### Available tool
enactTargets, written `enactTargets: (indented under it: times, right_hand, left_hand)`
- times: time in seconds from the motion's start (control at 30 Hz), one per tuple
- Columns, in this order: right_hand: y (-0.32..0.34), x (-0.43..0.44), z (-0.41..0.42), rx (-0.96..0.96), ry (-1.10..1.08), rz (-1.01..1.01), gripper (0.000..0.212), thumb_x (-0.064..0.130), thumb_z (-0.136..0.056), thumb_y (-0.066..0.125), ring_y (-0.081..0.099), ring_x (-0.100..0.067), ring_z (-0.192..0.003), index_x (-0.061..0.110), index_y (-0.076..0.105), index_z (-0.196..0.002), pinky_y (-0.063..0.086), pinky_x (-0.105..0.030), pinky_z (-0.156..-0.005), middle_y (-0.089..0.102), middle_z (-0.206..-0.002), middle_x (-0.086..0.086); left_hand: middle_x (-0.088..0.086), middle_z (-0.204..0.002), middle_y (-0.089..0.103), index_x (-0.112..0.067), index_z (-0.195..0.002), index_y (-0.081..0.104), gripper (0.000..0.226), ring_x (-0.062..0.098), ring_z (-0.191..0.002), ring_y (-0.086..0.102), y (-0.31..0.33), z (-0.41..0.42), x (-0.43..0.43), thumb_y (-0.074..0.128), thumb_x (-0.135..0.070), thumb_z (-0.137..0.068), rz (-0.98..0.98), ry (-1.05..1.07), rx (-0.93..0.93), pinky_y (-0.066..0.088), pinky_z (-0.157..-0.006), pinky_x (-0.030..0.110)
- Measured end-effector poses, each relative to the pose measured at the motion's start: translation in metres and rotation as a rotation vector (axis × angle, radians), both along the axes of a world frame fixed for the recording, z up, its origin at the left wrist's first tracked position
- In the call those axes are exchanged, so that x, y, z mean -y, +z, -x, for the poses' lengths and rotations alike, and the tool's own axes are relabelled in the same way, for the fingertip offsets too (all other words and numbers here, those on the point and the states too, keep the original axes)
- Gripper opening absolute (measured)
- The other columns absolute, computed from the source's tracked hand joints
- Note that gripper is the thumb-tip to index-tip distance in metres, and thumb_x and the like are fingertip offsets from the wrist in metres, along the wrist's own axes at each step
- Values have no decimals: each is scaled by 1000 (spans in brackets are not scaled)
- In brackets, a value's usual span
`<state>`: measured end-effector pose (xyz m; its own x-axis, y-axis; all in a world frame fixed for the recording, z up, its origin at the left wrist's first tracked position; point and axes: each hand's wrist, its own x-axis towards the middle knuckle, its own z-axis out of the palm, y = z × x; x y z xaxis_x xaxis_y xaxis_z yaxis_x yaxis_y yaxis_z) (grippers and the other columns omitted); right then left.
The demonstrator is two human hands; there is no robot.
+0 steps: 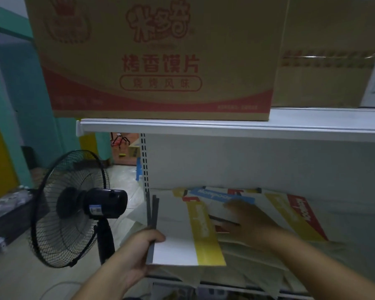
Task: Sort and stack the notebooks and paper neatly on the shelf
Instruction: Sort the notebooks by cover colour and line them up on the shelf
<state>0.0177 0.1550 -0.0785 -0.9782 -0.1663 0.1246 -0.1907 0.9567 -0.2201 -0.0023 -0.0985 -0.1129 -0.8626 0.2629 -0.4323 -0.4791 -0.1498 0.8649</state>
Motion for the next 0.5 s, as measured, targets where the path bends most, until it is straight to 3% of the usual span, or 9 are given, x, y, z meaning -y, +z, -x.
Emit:
enactTargets:
  times: [0.07, 0.13, 0.3, 0.4, 0.5]
  right_hand:
    - [-3, -10, 8, 178, -75, -49, 34, 44, -92, 48, 54, -21, -110, 14, 53, -108, 42, -31, -85, 55, -114, 1]
    - [-5, -12, 14, 241, -82, -58, 42, 47, -91, 50, 55, -20, -108, 13, 54, -115, 45, -32, -90, 57, -120, -2]
    - [-1, -15, 17, 281, -44, -103, 64, 52, -85, 58, 40, -12, -131, 27, 40, -140, 35, -24, -106, 40, -145, 9]
    - [1, -17, 15, 260, -66, -71, 62, 55, -84, 58, 41, -10, -130, 30, 42, -139, 34, -21, -106, 42, -143, 13]
    - [1, -16, 15, 199, -53, -160, 49, 50, -92, 49, 44, -12, -129, 33, 43, -138, 36, -20, -102, 43, -144, 9]
  left_hand:
    - [20, -81, 62, 0, -100, 60, 22, 36, -74, 58, 1, -2, 1, 47, 3, -84, 28, 60, -18, 47, -56, 33]
    - [21, -84, 64, -2, -100, 60, 20, 37, -75, 59, 2, -4, 0, 47, 3, -86, 18, 100, -50, 48, -58, 35]
    - [19, -92, 64, -7, -112, 56, 23, 34, -80, 59, 7, -6, 0, 47, -1, -91, -62, 186, -118, 47, -59, 34]
    - [17, -95, 64, -13, -109, 56, 21, 33, -84, 59, 10, -5, 3, 45, -3, -94, -111, 225, -161, 48, -60, 35]
    - [16, -96, 63, -17, -102, 57, 23, 33, -87, 59, 11, -2, 9, 42, -1, -94, -124, 236, -198, 48, -64, 37]
